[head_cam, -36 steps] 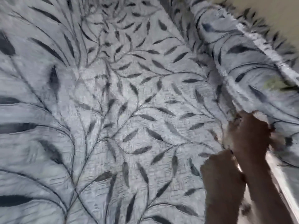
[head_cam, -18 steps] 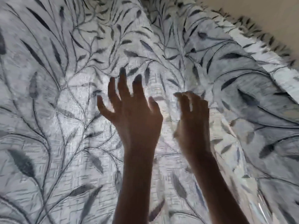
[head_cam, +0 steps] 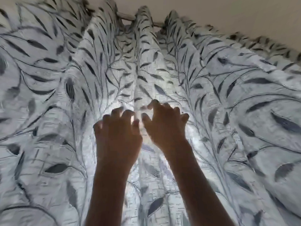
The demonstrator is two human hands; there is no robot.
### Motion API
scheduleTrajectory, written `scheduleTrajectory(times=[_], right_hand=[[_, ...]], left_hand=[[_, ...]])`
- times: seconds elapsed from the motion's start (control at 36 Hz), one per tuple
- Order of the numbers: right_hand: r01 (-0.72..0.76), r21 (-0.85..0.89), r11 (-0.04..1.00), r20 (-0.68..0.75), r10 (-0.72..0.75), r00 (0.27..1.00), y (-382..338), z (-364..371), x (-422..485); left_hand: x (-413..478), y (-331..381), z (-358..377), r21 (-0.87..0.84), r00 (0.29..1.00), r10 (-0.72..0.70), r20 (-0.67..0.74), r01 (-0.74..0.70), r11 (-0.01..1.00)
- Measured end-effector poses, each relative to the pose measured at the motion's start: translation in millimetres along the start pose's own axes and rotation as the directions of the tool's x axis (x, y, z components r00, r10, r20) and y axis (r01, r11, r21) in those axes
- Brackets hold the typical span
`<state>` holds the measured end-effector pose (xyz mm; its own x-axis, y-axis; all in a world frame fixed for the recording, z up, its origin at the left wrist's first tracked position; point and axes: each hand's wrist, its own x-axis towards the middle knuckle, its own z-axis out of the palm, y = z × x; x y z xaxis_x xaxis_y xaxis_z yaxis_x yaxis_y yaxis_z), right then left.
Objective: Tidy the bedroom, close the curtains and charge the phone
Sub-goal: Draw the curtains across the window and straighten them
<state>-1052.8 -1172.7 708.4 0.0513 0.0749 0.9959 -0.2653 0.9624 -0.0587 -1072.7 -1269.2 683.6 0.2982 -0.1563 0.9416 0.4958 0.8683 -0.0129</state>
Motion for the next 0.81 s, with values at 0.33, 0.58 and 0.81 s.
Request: scheduleTrajectory(times=[0.33,0.58,0.81], right_hand=[[0.134,0.736,0.664,-0.005,-0.192,0.981,-77,8,2],[0.055,0.806,0.59,-0.026,-0.058,0.998,-120,48,-7],[0.167,0.477,0.863,-0.226,-0.064,0.972,-142,78,-8]], left_hand=[[34,-26,-59,0.119,0.878,-0.372,-0.3,0.422,0.899],[45,-84,-70,-0.019,0.875,-0.434,0.214,0.447,0.894],[37,-126,-110,0.101,0.974,0.031,-0.224,-0.008,0.995]])
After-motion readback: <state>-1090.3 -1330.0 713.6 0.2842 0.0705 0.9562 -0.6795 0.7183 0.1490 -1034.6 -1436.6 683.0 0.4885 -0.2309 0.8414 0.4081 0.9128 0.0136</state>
